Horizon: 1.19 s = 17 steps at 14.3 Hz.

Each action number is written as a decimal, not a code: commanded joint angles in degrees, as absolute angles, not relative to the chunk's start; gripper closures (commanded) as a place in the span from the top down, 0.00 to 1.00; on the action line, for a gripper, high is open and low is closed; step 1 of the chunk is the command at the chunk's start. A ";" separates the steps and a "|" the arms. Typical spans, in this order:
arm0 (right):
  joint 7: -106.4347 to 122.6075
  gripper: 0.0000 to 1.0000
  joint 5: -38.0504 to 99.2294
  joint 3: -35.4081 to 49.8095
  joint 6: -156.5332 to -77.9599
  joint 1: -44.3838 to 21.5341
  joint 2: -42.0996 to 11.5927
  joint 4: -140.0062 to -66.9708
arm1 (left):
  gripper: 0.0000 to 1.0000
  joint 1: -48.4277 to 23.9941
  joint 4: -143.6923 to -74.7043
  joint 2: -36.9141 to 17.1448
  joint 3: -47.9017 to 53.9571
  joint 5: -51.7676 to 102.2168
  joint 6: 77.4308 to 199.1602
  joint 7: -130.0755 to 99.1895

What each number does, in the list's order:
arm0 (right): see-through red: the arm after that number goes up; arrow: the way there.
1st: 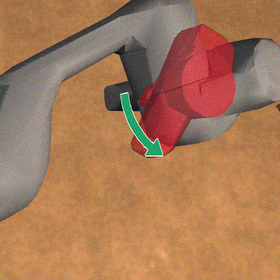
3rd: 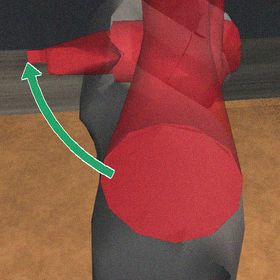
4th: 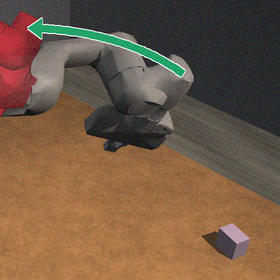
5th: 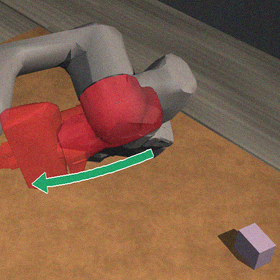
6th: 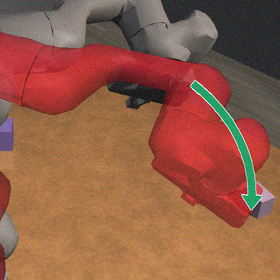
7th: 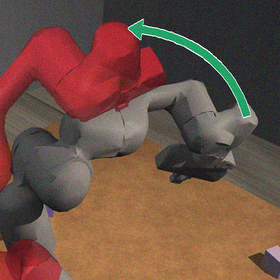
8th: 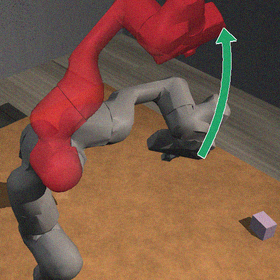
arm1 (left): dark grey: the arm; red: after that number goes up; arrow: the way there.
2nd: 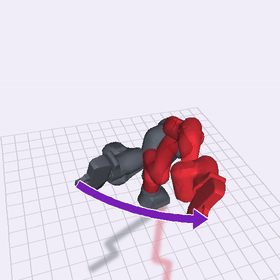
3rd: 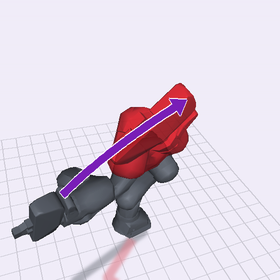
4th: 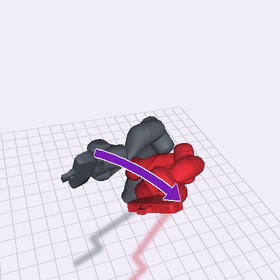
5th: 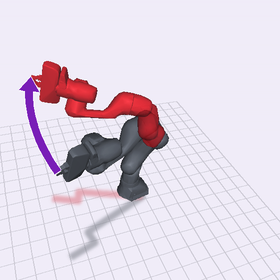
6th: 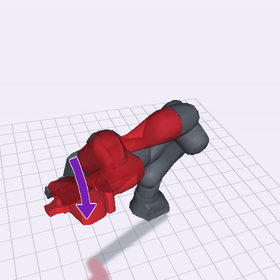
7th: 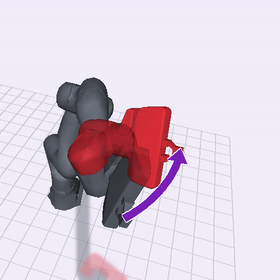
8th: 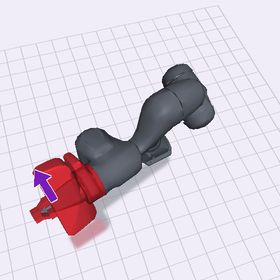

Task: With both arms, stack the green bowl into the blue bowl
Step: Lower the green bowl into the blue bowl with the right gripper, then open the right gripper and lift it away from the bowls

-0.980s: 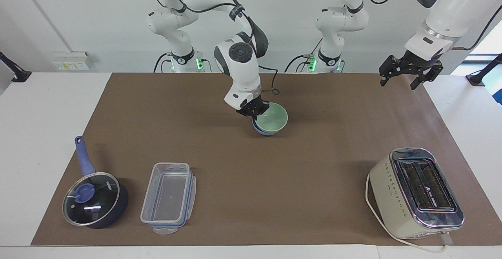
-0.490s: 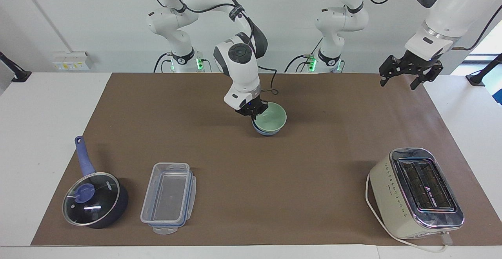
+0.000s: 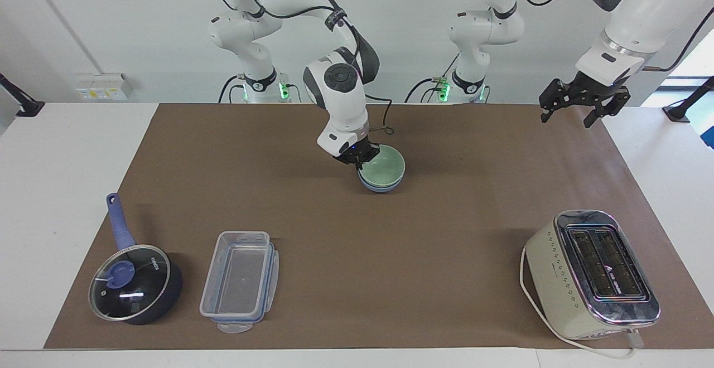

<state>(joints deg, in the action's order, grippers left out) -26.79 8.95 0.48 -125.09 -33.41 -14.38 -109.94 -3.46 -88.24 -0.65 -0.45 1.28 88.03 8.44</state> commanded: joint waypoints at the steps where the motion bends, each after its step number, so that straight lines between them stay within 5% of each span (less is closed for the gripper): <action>1: -26.19 0.13 9.32 0.70 -126.39 -33.22 -12.48 -112.15 | 1.00 -3.16 -88.94 0.26 -0.18 0.35 87.89 8.96; 4: -26.28 0.23 9.32 0.70 -126.04 -33.31 -12.48 -112.06 | 1.00 -3.16 -88.95 0.26 -0.18 0.35 87.80 8.96; 5: -26.37 0.34 9.32 0.62 -125.77 -33.31 -12.48 -111.71 | 1.00 -3.16 -88.95 0.26 -0.18 0.35 87.80 8.96; 6: -26.37 0.60 9.23 0.62 -125.77 -33.31 -12.48 -111.27 | 1.00 -3.16 -88.86 0.26 -0.18 0.35 87.80 8.96; 7: -26.54 1.00 9.14 0.27 -125.68 -33.14 -12.31 -110.75 | 1.00 -3.16 -88.86 0.26 -0.18 0.35 87.80 8.96; 17: -23.83 1.00 3.25 -0.18 -112.78 -14.17 -3.45 -100.72 | 1.00 -3.34 -88.95 0.26 -0.18 0.44 87.54 8.70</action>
